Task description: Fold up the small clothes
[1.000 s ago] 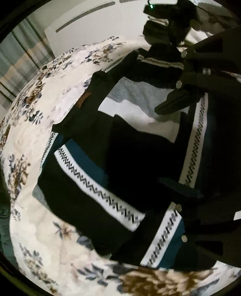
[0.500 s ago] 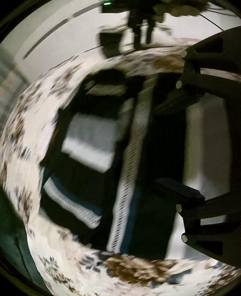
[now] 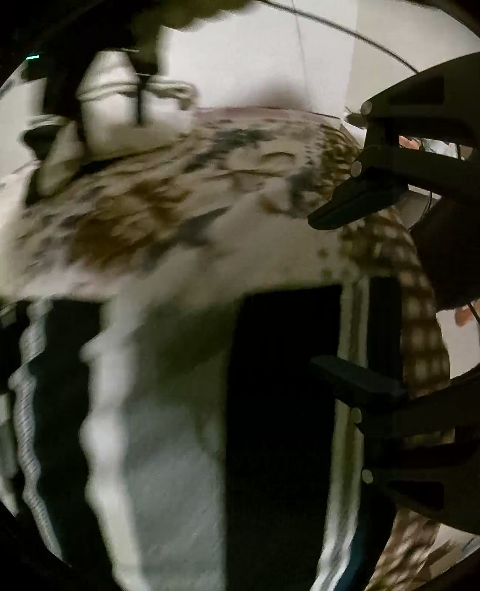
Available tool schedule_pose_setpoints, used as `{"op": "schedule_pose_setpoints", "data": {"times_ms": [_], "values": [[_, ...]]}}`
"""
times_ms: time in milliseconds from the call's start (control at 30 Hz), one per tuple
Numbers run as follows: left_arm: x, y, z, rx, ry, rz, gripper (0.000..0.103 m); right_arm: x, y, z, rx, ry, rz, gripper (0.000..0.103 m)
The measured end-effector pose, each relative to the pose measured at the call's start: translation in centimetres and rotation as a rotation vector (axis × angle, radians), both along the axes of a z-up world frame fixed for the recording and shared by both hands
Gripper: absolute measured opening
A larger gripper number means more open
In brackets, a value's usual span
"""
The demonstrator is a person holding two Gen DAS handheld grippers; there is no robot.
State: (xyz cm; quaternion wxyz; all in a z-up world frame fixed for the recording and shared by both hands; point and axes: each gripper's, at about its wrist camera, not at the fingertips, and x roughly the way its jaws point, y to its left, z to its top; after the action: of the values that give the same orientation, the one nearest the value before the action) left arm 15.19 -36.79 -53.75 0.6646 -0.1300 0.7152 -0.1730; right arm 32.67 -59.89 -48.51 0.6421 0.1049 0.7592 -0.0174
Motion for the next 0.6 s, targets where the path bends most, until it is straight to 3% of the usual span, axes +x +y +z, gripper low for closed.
{"op": "schedule_pose_setpoints", "data": {"times_ms": [33,100,133,167,400,567,600], "values": [[-0.5,-1.3,-0.9,0.023,0.009,-0.017,0.066,0.6,-0.2,-0.2,0.005,-0.001,0.014,0.08],[-1.2,-2.8,-2.4,0.093,-0.003,-0.025,0.016,2.4,-0.5,-0.5,0.042,-0.009,0.047,0.08],[-1.3,-2.9,-2.6,0.138,-0.026,-0.018,0.007,3.4,-0.4,-0.5,0.071,-0.021,0.057,0.08],[-1.4,-2.5,-2.4,0.131,-0.045,0.011,0.003,4.8,-0.2,-0.5,0.11,-0.039,0.066,0.08],[-1.4,0.7,3.0,0.137,-0.177,0.098,0.0,16.3,1.3,-2.3,0.339,-0.153,0.011,0.08],[-1.7,2.9,5.3,0.154,-0.202,0.141,0.0,24.1,2.8,-6.2,0.477,-0.147,-0.109,0.08],[-1.8,3.3,5.8,0.154,-0.204,0.15,0.0,25.4,3.4,-7.4,0.505,-0.121,-0.127,0.075]]}}
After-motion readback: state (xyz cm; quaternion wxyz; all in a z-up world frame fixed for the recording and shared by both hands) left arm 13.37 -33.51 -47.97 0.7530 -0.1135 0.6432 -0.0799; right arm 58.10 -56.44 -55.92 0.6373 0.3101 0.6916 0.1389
